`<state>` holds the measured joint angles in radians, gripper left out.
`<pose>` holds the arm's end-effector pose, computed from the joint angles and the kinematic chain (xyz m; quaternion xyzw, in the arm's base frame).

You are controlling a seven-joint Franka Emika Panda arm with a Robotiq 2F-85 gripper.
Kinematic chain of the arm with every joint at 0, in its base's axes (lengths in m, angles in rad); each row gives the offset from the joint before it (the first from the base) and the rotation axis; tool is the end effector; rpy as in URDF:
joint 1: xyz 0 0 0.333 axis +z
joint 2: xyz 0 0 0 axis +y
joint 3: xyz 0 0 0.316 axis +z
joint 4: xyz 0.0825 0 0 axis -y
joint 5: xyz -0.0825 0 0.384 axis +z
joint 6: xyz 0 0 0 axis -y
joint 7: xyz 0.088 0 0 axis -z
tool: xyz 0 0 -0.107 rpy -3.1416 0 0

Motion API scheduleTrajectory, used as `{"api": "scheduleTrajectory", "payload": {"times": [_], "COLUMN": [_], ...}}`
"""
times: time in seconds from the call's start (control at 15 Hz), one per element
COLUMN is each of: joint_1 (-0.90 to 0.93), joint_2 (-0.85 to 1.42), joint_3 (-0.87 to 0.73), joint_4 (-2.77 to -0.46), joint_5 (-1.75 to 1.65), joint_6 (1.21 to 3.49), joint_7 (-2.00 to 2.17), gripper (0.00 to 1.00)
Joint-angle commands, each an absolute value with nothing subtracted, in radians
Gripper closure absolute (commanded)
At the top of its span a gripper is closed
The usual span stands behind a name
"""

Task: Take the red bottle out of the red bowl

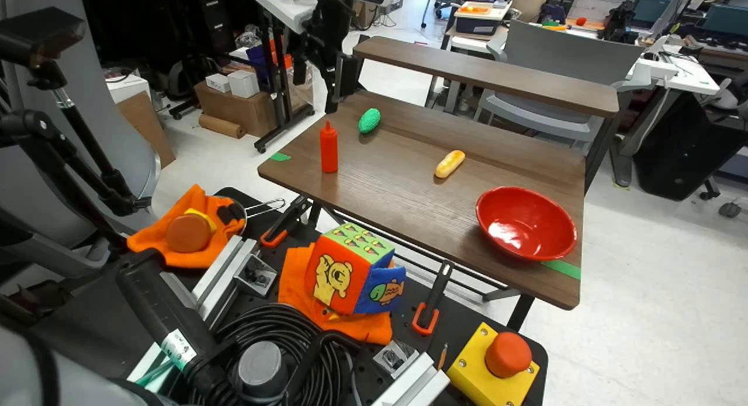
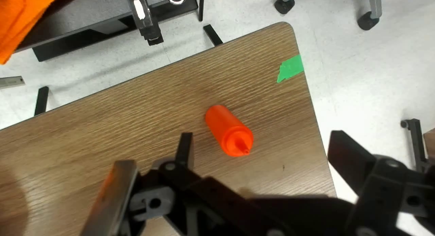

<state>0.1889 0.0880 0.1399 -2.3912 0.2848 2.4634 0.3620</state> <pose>0.4708 0.1606 0.2805 -0.9873 0.1278 0.0395 0.0860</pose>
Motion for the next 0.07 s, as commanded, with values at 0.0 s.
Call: {"api": "scheduleTrajectory", "payload": {"times": [0.0], "joint_1": [0.181], "joint_2": [0.078], "joint_3": [0.147], "joint_4": [-2.399], "joint_5": [0.284], "joint_6": [2.461], "joint_7": [0.363], "gripper": [0.00]}}
